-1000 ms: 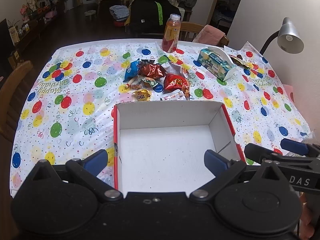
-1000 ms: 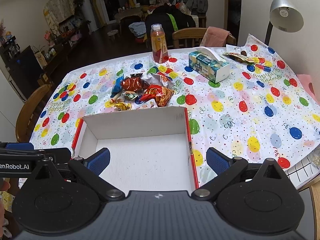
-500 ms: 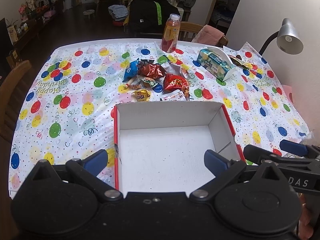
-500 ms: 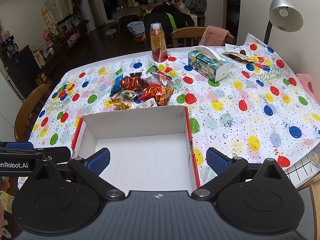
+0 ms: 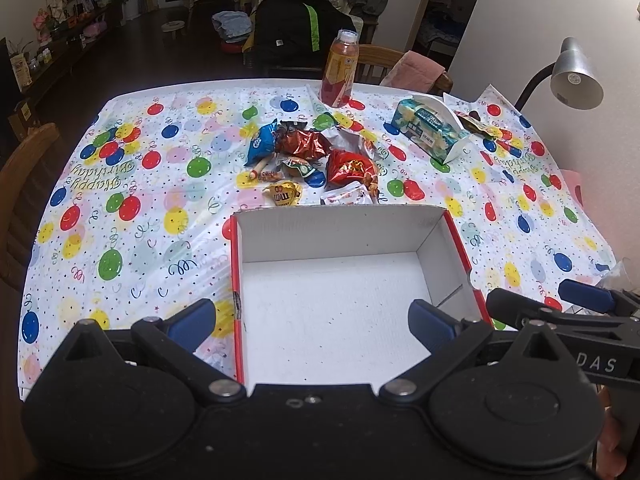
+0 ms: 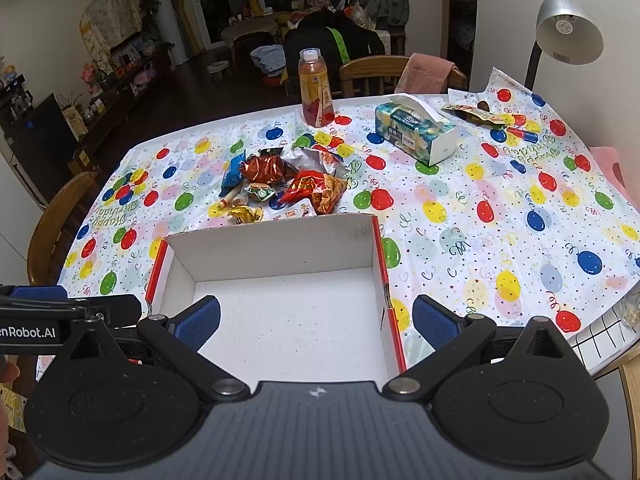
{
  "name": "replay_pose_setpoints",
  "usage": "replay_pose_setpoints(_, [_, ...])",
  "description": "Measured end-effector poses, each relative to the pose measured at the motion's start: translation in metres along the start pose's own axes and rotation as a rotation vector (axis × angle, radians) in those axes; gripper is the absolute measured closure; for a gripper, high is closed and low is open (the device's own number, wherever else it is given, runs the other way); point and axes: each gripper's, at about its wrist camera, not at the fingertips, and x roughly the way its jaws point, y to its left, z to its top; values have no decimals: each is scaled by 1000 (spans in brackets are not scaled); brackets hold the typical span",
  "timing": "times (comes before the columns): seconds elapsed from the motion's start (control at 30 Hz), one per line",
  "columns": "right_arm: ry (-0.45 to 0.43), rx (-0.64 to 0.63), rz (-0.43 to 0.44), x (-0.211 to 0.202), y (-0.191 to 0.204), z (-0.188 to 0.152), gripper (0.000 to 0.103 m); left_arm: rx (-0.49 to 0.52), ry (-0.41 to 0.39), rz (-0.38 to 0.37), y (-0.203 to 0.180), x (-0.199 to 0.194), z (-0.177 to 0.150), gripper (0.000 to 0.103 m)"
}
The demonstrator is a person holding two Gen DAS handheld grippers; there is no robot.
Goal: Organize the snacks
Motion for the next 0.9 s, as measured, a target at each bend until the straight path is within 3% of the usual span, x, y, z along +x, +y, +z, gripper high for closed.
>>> replay_pose_setpoints(0.47, [-8, 20, -20, 7, 15, 12, 0, 49, -22, -26, 25, 7, 14, 0])
replay_pose_setpoints(0.9, [109, -23, 17, 99, -22, 84, 0, -30, 31, 3, 44, 84, 79, 0])
